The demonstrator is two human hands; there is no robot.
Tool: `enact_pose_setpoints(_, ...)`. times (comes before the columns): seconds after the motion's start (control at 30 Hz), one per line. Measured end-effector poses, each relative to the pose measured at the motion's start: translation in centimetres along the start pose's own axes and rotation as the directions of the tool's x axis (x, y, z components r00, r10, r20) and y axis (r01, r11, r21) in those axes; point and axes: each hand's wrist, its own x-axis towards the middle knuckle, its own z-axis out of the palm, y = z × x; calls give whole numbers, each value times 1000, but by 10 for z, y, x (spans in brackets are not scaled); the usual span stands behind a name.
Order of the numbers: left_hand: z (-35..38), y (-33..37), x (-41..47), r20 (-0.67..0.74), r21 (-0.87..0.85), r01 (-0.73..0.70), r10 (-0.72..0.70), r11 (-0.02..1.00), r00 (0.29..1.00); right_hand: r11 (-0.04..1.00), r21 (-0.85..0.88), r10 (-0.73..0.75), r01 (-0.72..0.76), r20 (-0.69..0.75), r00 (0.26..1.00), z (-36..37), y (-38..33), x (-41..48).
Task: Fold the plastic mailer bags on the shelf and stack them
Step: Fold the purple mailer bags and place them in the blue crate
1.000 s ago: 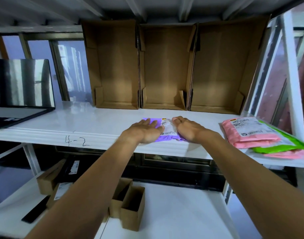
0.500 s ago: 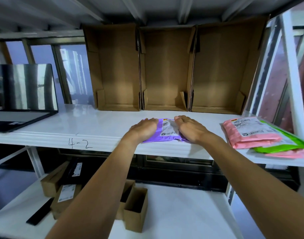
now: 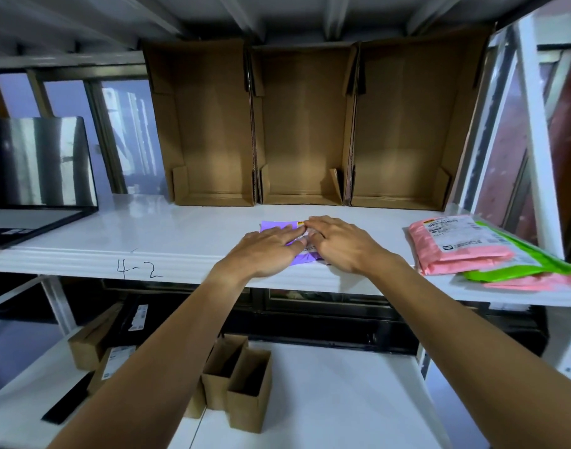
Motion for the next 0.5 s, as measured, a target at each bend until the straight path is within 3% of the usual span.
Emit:
enact_pose_setpoints(0.23, 2, -3, 6, 21, 21, 13, -14, 1000, 1000, 983, 164, 85, -81, -16, 996, 5, 3, 8)
enact_pose_setpoints(0.5, -1, -5, 12, 121, 63, 31, -38, 998, 992, 976, 184, 118, -117, 6, 993, 7, 4, 9)
